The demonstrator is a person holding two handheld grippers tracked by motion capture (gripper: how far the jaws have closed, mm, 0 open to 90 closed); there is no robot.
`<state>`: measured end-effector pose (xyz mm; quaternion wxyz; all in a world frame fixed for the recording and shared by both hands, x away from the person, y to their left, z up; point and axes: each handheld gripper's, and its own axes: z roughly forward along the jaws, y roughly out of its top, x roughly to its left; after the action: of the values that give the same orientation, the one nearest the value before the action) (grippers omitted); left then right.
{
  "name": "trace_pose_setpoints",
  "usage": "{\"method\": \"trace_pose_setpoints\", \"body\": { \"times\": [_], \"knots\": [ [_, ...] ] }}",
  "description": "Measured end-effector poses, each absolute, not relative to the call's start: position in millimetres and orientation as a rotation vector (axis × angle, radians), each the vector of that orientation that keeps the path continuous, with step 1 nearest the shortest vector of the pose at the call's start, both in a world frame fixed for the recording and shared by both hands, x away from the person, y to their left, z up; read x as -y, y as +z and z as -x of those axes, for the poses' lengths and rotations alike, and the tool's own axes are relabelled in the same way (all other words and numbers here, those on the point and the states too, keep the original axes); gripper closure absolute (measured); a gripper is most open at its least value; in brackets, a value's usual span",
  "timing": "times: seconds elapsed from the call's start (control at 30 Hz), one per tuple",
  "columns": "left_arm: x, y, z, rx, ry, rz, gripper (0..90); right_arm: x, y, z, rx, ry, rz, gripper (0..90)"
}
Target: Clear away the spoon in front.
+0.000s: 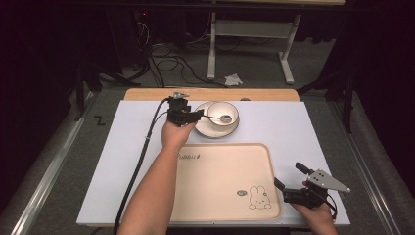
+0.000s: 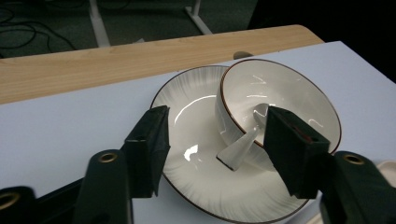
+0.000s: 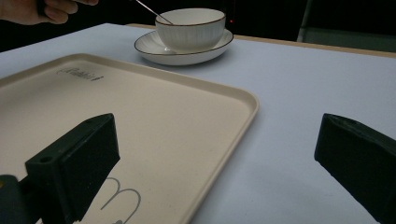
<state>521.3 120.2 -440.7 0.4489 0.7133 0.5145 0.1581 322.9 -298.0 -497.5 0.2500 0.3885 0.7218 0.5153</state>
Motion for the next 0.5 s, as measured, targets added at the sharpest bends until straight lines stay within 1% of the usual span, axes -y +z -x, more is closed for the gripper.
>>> {"method": "trace_pose_setpoints", "body": {
  "times": [0.07,0.1,0.27,0.3,0.4,0.47,0.5],
  "knots": [
    [-120.3,-440.8,-521.8,-1.267,0.370,-1.753,48.5,297.6,-497.6,-323.4,-1.967,1.401,-1.058,0.5],
    [-120.1,-440.6,-521.6,-1.260,0.364,-1.752,52.3,297.6,-497.5,-323.6,-1.968,1.400,-1.056,0.5],
    [-116.8,-444.1,-521.0,-1.266,0.356,-1.782,60.0,298.2,-497.4,-324.5,-1.968,1.395,-1.048,0.5],
    [-116.6,-444.5,-520.7,-1.260,0.354,-1.789,62.8,298.3,-497.4,-324.6,-1.964,1.397,-1.048,0.5],
    [-115.3,-443.8,-518.8,-1.237,0.361,-1.797,66.6,298.3,-497.4,-324.4,-1.963,1.396,-1.054,0.5],
    [-114.4,-441.3,-517.0,-1.221,0.375,-1.792,66.8,298.2,-497.0,-323.6,-1.960,1.397,-1.058,0.6],
    [-114.5,-440.5,-516.5,-1.220,0.376,-1.788,68.3,298.4,-496.7,-323.5,-1.959,1.398,-1.056,0.5]
  ]
}}
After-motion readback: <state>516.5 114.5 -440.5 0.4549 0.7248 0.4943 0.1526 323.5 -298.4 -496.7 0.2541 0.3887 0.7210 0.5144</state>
